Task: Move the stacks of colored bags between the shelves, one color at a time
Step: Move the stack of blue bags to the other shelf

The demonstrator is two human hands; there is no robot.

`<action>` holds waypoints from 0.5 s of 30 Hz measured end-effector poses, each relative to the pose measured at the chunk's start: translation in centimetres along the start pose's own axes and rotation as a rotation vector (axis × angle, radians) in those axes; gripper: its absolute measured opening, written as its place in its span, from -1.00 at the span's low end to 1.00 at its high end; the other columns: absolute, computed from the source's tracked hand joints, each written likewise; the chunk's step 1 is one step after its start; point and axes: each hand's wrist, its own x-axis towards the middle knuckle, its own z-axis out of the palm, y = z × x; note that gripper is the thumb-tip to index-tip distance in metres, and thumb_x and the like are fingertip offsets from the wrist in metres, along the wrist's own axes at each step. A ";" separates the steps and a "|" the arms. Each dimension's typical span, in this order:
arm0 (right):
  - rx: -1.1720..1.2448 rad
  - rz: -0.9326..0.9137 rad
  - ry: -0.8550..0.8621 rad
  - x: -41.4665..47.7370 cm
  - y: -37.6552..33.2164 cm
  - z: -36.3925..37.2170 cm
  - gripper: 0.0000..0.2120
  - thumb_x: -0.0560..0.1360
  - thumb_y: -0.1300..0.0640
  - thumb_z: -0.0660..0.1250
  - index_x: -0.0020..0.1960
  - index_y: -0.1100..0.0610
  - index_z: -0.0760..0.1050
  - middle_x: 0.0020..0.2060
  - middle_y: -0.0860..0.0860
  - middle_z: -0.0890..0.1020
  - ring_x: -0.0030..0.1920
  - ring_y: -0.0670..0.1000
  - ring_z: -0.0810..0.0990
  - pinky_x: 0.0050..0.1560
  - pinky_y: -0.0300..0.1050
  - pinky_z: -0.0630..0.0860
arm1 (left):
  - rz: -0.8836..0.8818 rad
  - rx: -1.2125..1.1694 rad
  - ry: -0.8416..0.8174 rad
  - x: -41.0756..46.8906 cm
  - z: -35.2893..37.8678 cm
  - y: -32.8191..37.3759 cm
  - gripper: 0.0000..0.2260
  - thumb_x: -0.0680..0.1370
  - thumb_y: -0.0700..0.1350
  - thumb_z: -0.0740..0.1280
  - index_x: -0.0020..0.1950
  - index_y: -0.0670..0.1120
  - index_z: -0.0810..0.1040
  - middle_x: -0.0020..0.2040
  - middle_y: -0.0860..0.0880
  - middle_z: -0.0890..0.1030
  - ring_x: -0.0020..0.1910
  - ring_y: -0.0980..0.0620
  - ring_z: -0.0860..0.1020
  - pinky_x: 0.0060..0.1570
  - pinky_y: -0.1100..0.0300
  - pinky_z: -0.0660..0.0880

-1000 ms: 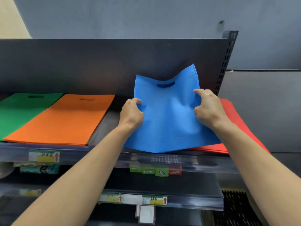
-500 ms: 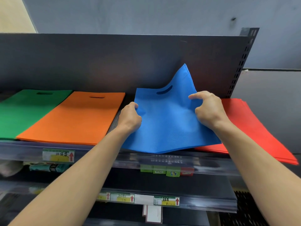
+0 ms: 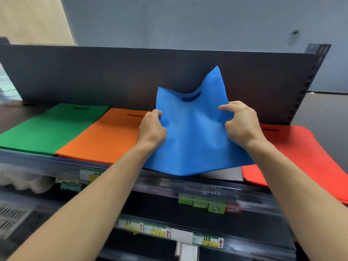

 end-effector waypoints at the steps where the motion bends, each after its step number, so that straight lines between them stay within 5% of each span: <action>1: 0.006 -0.014 -0.001 0.1 -0.9 0.4 -0.45 0.37 0.48 0.16 0.29 0.13 0.49 0.32 -0.03 0.45 0.31 0.04 0.41 0.30 -0.18 0.31 | -0.003 0.000 0.023 0.0 -0.7 -0.4 -0.52 0.46 -0.41 0.13 0.36 -0.17 0.36 0.33 -0.12 0.41 0.29 -0.11 0.39 0.23 0.10 0.37; 9: 0.079 -0.139 -0.007 -0.9 -10.6 6.8 -0.50 0.43 0.45 0.19 0.33 0.17 0.45 0.31 0.00 0.44 0.29 0.06 0.42 0.32 -0.14 0.33 | -0.007 0.026 0.223 -0.5 -9.3 -7.2 -0.60 0.50 -0.41 0.09 0.29 -0.17 0.43 0.29 -0.11 0.39 0.20 -0.09 0.43 0.03 0.20 0.37; 15: 0.169 -0.259 -0.059 -2.3 -21.1 14.0 -0.52 0.45 0.42 0.18 0.32 0.17 0.46 0.31 -0.01 0.44 0.28 0.06 0.42 0.31 -0.14 0.32 | -0.097 0.080 0.362 -1.0 -18.3 -15.0 -0.63 0.46 -0.44 0.11 0.20 -0.23 0.48 0.25 -0.12 0.38 0.12 -0.14 0.47 0.06 0.12 0.40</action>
